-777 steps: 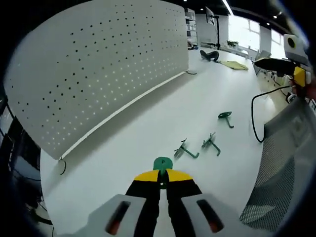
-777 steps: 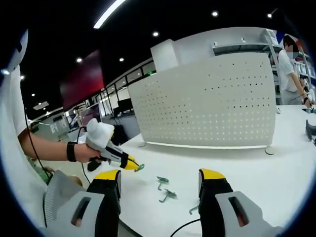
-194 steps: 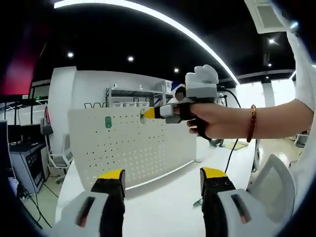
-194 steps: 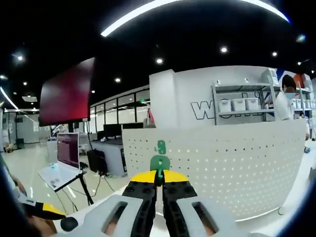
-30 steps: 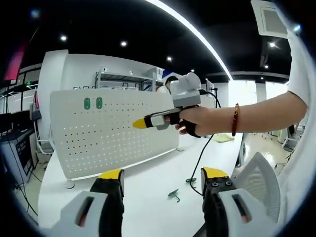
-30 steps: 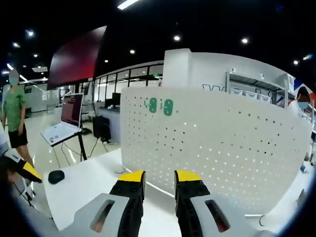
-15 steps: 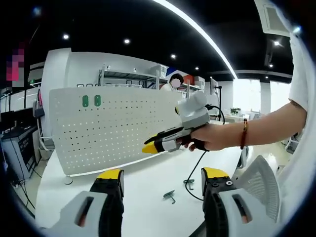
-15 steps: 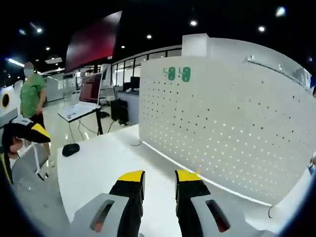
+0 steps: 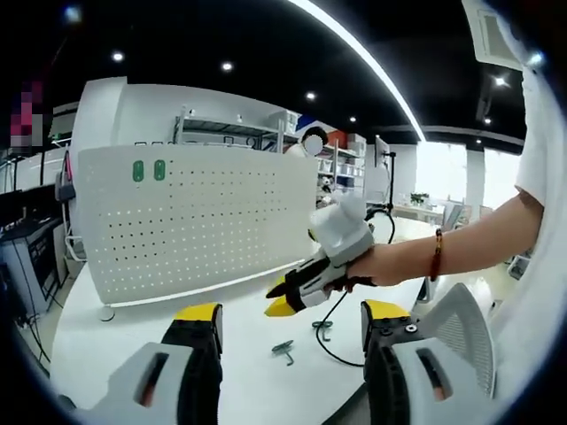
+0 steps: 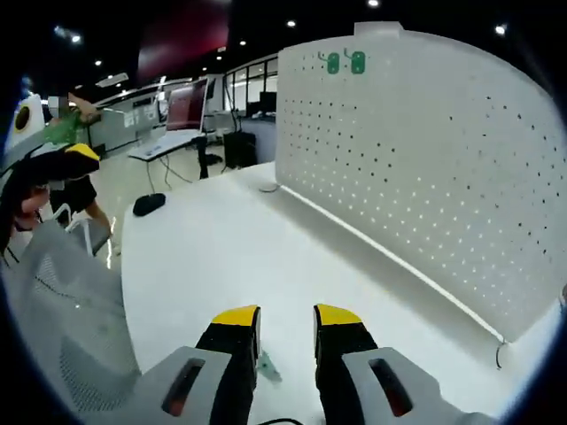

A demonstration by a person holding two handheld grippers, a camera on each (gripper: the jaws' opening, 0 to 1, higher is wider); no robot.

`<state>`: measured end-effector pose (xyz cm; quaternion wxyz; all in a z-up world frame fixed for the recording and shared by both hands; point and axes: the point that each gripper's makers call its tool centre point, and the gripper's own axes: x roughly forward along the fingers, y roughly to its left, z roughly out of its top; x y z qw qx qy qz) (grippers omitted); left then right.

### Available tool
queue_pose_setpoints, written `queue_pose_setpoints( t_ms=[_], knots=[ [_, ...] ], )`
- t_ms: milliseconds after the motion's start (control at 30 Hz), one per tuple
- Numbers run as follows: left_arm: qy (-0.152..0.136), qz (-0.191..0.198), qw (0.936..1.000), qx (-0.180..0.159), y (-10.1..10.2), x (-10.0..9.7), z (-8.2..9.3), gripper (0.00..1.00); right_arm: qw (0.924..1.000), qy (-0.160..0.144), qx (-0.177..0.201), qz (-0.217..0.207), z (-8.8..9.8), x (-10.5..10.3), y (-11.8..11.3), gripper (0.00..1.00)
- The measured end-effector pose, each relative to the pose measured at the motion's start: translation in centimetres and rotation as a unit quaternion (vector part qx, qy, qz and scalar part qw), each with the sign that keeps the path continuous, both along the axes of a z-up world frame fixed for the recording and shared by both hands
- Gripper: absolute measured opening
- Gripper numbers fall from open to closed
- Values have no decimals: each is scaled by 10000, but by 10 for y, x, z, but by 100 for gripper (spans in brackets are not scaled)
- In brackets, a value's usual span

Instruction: Insert the hook assembly into the mounting plate slot until the hook locks in place.

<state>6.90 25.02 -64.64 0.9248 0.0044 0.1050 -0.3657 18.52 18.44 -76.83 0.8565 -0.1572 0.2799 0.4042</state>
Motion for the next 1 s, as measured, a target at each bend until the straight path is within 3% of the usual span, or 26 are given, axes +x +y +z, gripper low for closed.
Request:
queue_pose_setpoints(
  t_ms=[233, 367, 600, 767, 1000],
  knots=[
    [28, -58, 10000, -9, -4, -3, 1, 64, 9961, 598, -475, 432, -33, -19, -6, 21],
    [63, -82, 9999, 19, -5, -5, 0, 64, 9934, 842, -541, 565, -46, -22, -6, 21],
    [121, -41, 9999, 51, -4, -7, -3, 63, 9893, 915, -803, 799, -59, -21, -11, 21],
    [138, -26, 9999, 79, -4, -6, -5, 63, 9825, 988, -1139, 1095, -73, -23, -14, 20],
    [149, 98, 9998, 57, 0, -5, -5, 62, 9758, 836, -1487, 1366, -82, -21, -11, 14]
  ],
)
